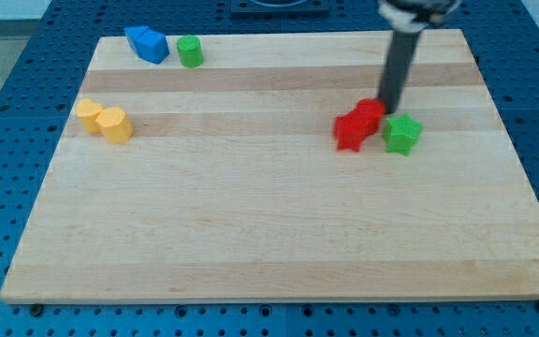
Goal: Place the yellow heart diagonally bottom right to the yellow hexagon
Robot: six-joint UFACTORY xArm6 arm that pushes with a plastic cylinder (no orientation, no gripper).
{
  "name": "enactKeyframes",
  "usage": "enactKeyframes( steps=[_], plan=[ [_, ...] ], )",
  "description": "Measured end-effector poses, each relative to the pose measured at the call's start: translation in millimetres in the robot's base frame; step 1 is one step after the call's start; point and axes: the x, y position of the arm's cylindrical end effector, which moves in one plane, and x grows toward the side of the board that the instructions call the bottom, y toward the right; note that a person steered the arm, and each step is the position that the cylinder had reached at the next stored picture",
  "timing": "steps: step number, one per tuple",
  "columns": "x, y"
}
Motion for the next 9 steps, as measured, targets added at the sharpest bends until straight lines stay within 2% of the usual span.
enactKeyframes(
  steps=[1, 2, 3, 4, 5, 6, 7, 8, 9],
  plan=[
    [-51, 39],
    [-88, -39],
    [-42, -173],
    [-42, -274],
    [-86, -357],
    [-57, -421],
    [-27, -395],
    [19, -421],
    [29, -395]
  ],
)
